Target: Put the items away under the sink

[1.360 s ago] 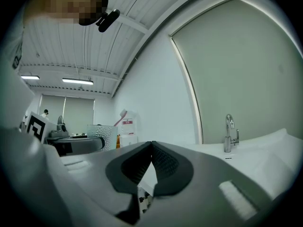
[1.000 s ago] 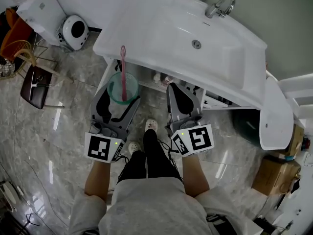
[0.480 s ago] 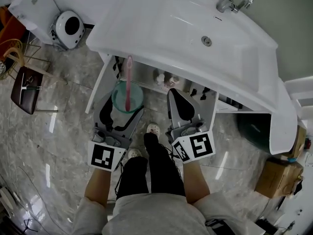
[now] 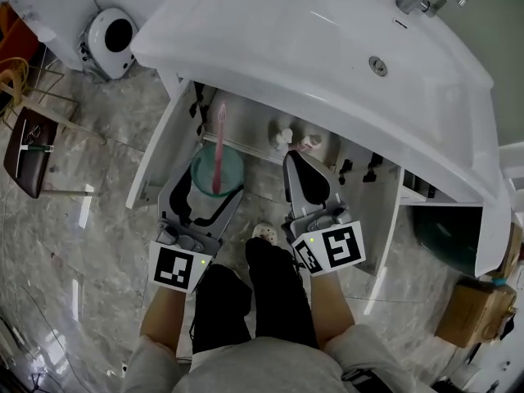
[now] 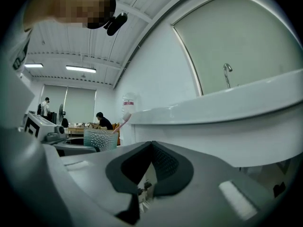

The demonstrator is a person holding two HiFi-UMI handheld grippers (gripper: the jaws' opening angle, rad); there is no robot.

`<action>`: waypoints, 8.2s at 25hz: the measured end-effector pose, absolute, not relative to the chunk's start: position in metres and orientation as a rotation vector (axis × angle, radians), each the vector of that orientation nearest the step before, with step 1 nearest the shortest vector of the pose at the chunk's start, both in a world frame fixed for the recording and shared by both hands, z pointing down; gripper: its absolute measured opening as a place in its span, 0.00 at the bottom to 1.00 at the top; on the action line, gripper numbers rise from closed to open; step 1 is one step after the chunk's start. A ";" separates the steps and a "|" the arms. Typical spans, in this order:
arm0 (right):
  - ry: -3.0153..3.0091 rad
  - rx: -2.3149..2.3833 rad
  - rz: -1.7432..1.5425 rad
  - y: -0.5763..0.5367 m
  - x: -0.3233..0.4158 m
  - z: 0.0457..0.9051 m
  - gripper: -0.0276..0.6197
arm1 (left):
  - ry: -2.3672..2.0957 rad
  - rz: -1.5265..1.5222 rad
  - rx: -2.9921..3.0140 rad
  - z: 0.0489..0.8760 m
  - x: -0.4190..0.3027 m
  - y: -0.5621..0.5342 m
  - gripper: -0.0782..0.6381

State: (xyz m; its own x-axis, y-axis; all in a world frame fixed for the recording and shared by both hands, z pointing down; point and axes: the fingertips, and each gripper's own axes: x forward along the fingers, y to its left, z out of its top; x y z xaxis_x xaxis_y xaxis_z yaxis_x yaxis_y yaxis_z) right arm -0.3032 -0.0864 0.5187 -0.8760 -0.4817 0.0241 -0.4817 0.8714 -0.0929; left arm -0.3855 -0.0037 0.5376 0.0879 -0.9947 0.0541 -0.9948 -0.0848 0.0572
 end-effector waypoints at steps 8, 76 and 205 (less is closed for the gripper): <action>-3.042 0.782 0.036 -0.112 -0.302 0.607 0.06 | -2.055 -0.010 2.306 0.634 -0.387 -0.032 0.59; -3.051 0.773 -0.047 -0.151 -0.250 0.776 0.06 | -2.169 0.085 2.263 0.952 -0.419 -0.215 0.59; -3.029 1.128 -0.168 0.055 -0.158 0.140 0.06 | -2.435 -0.095 2.297 0.126 -0.341 0.147 0.12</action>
State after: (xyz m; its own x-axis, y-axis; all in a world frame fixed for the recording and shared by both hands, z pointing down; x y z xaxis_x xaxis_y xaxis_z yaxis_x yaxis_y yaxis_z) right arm -0.1575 0.0548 0.1396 -0.7530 -0.6461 -0.1248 -0.6560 0.7521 0.0638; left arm -0.3408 0.1471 0.1263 -0.0478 -0.9810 -0.1880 -0.9927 0.0675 -0.0999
